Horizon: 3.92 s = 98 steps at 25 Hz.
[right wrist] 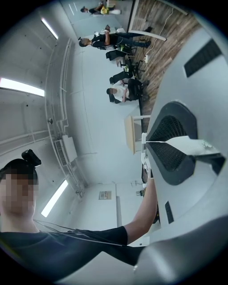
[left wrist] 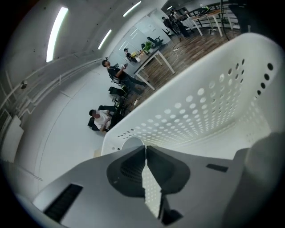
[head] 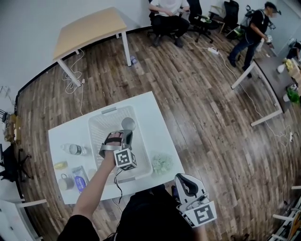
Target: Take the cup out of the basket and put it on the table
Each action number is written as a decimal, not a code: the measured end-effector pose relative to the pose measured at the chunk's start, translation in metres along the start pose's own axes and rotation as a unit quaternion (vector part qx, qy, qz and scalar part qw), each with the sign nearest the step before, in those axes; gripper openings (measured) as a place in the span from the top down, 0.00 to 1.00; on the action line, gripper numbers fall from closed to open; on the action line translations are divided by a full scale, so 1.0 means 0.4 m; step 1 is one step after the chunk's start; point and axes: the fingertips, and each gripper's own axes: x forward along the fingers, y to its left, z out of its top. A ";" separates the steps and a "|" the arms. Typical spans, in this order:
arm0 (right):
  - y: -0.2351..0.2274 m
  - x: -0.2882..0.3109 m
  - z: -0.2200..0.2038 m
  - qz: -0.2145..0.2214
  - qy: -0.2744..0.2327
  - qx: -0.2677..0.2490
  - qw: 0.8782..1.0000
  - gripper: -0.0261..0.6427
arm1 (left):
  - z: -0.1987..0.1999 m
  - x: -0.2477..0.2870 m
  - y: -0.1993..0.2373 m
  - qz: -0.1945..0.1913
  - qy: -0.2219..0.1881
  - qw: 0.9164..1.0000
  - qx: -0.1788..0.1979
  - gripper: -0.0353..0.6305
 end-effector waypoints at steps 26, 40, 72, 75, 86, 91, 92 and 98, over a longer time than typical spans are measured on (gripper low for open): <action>0.275 0.128 0.019 0.187 -0.010 -0.031 0.982 0.92 | -0.111 -0.558 0.121 0.153 0.034 0.985 -0.067 0.92; 0.489 0.196 0.000 0.304 0.009 -0.052 0.951 0.92 | -0.302 -0.767 -0.052 0.176 0.139 0.962 -0.153 0.92; 0.515 0.199 -0.042 0.302 0.045 -0.066 0.950 0.92 | -0.521 -0.575 -0.602 0.101 0.246 0.938 -0.221 0.92; 0.510 0.196 -0.045 0.299 0.047 -0.063 0.951 0.92 | -0.525 -0.564 -0.608 0.095 0.250 0.939 -0.217 0.91; 0.505 0.202 -0.039 0.298 0.043 -0.058 0.952 0.92 | -0.515 -0.567 -0.621 0.074 0.236 0.940 -0.234 0.74; 0.500 0.202 -0.043 0.299 0.044 -0.058 0.951 0.92 | -0.507 -0.582 -0.614 0.083 0.232 0.938 -0.243 0.72; 0.500 0.203 -0.045 0.300 0.045 -0.058 0.951 0.92 | -0.502 -0.588 -0.607 0.092 0.225 0.938 -0.246 0.72; 0.494 0.211 -0.036 0.299 0.040 -0.054 0.952 0.92 | -0.491 -0.684 -0.521 0.187 0.157 0.930 -0.275 0.87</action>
